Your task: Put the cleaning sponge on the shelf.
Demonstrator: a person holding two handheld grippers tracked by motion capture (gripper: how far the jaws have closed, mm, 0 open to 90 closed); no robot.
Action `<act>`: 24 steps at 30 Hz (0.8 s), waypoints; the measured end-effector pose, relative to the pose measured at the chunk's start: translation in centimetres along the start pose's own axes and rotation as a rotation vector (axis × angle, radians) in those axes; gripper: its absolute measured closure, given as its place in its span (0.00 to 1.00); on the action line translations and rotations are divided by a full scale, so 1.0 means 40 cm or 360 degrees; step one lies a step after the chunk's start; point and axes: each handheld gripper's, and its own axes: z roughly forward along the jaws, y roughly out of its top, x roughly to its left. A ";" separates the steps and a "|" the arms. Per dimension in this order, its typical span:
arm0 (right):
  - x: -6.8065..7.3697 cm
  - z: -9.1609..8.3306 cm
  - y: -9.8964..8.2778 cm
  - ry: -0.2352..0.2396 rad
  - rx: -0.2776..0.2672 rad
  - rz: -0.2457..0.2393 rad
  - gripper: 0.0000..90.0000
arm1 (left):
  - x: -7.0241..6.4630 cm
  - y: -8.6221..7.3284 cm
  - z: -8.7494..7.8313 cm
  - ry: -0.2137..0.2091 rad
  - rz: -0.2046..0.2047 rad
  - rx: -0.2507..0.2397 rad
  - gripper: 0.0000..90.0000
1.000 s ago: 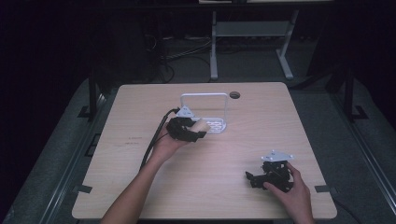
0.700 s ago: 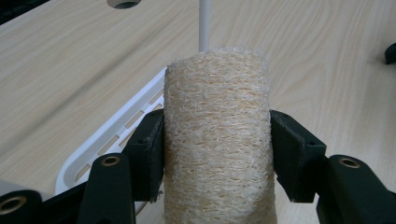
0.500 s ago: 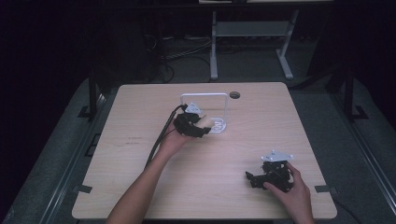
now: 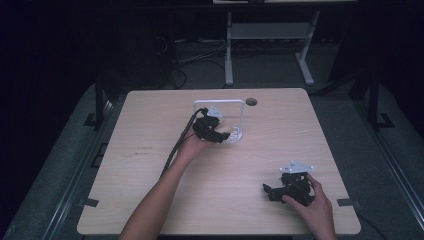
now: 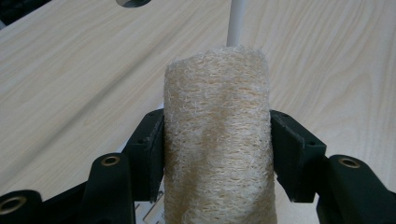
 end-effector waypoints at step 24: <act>0.000 0.000 0.000 -0.0002 0.0001 -0.0004 0.01 | 0.014 0.007 0.084 0.0032 -0.0020 0.0166 0.46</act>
